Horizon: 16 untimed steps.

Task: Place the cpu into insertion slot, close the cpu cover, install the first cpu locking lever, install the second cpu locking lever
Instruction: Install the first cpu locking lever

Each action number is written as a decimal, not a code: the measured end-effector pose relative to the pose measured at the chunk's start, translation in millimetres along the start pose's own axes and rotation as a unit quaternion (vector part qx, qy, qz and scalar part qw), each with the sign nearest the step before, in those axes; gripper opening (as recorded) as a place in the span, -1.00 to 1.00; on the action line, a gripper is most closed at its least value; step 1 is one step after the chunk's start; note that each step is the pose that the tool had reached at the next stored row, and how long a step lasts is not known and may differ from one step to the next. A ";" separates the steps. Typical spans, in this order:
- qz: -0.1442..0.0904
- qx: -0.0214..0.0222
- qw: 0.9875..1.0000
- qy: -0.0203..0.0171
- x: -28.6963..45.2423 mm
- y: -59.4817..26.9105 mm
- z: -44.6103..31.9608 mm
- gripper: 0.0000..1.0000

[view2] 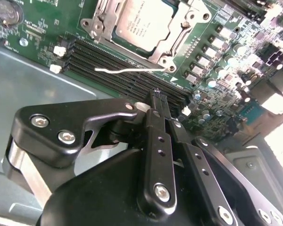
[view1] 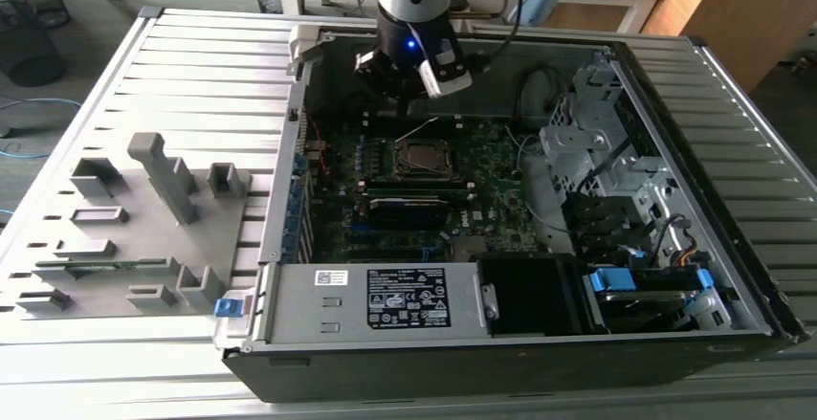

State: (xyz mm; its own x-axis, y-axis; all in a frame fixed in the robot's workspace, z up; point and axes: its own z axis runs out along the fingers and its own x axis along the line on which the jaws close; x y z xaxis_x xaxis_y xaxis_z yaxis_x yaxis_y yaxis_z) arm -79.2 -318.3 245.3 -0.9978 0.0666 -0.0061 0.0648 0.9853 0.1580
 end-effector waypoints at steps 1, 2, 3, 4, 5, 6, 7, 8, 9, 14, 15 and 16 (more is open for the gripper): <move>0.005 0.000 1.000 -0.001 -0.1 0.0 0.1 -0.79; 0.008 0.000 1.000 -0.001 -0.3 0.0 0.2 -0.79; 0.008 0.000 1.000 -0.001 -0.3 0.0 0.2 -0.79; 0.008 0.000 1.000 -0.001 -0.3 0.0 0.2 -0.79; 0.009 0.000 1.000 -0.001 -0.3 0.0 0.2 -0.79; 0.009 0.000 1.000 -0.002 -0.3 0.0 0.2 -0.79; 0.009 0.000 1.000 -0.002 -0.3 0.0 0.2 -0.79; 0.009 0.000 1.000 -0.002 -0.3 0.0 0.3 -0.79; 0.009 0.000 1.000 -0.001 -0.3 -0.1 0.4 -0.79; 0.009 0.000 1.000 -0.002 -0.3 -0.1 0.6 -0.79; 0.009 0.000 1.000 -0.002 -0.3 -0.1 0.8 -0.79; 0.009 0.000 1.000 -0.002 -0.3 -0.1 0.9 -0.79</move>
State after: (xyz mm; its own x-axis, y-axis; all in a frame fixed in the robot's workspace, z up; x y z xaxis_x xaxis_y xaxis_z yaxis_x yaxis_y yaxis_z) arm -78.9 -318.2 244.4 -0.9963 0.0855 -0.0062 0.0834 0.9839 0.1583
